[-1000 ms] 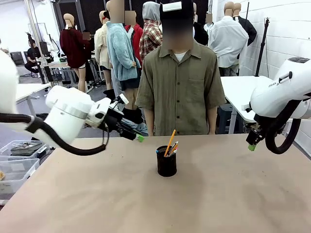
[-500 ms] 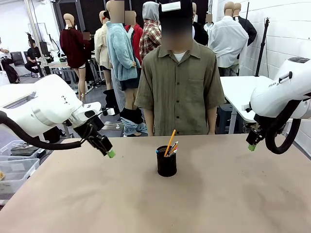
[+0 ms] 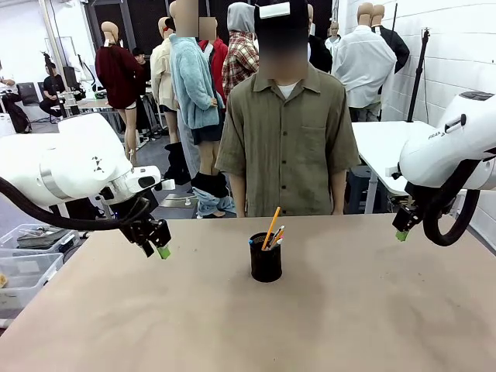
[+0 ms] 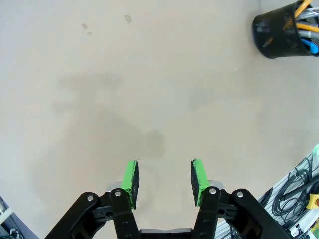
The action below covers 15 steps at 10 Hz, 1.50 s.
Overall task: Place the pens into the pen holder.
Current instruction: Pick up a writing instrument from the table and place it into the Pen holder.
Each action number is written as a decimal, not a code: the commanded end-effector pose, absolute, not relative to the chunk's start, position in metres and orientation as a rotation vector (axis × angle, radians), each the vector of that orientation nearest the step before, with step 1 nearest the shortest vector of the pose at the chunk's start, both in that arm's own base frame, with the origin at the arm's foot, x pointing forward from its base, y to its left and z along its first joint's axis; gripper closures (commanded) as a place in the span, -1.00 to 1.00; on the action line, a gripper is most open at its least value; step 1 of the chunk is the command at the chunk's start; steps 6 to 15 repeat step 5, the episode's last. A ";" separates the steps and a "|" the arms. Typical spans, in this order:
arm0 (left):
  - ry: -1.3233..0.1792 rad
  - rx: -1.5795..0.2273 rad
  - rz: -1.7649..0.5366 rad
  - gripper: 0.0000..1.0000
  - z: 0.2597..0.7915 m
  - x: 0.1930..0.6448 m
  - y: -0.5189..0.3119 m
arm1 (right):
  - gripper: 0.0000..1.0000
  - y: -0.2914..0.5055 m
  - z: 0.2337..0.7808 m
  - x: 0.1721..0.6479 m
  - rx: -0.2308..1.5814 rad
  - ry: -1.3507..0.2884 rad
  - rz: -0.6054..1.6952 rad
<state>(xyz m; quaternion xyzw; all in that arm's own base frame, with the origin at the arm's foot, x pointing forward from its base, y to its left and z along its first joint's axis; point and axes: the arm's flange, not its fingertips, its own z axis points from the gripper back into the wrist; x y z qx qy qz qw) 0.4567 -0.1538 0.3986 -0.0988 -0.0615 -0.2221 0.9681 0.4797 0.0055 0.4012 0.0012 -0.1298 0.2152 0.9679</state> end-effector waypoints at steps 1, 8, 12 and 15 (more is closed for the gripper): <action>-0.137 -0.226 -0.460 -0.13 0.401 0.461 -0.151 | -0.94 0.004 0.399 0.479 -0.009 -0.265 0.447; -0.137 -0.226 -0.460 -0.13 0.401 0.461 -0.151 | -0.94 0.004 0.399 0.479 -0.009 -0.265 0.447; -0.137 -0.226 -0.460 -0.13 0.401 0.461 -0.151 | -0.94 0.004 0.399 0.479 -0.009 -0.265 0.447; -0.137 -0.226 -0.460 -0.13 0.401 0.461 -0.151 | -0.94 0.004 0.399 0.479 -0.009 -0.265 0.447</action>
